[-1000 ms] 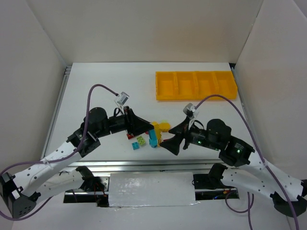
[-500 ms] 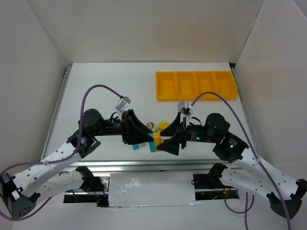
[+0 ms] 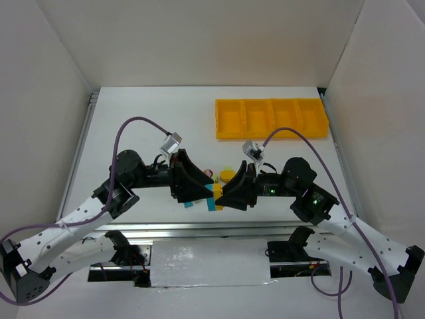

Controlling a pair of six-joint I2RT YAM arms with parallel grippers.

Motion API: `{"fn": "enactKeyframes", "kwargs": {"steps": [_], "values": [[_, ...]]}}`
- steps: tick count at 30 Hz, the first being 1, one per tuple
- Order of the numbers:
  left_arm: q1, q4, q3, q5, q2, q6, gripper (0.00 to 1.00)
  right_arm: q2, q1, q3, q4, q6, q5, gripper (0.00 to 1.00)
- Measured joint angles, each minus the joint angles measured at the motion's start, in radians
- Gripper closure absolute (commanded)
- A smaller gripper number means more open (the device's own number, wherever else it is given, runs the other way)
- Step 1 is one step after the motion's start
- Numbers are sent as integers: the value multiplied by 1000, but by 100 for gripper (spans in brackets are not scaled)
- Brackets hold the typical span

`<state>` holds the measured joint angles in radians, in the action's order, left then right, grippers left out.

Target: Sort the legos into containers by color

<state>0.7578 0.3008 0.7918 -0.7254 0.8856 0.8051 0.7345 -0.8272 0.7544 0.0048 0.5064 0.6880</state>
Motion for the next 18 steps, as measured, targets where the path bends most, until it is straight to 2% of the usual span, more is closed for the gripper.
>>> {"fn": "enactKeyframes", "kwargs": {"steps": [1,3,7,9,18], "values": [[2,-9,3,17,0,-10,7,-4,0,-5,7,5,-2,100],[2,-25,7,42,0,-21,4,-16,0,-13,10,13,-18,100],[2,-40,7,71,0,-21,7,-43,0,-18,11,24,-64,100],[2,-39,5,76,-3,-20,13,-53,0,-18,10,26,-82,100],[2,-4,-29,75,-14,-15,21,-31,0,-18,11,54,-113,100]]}}
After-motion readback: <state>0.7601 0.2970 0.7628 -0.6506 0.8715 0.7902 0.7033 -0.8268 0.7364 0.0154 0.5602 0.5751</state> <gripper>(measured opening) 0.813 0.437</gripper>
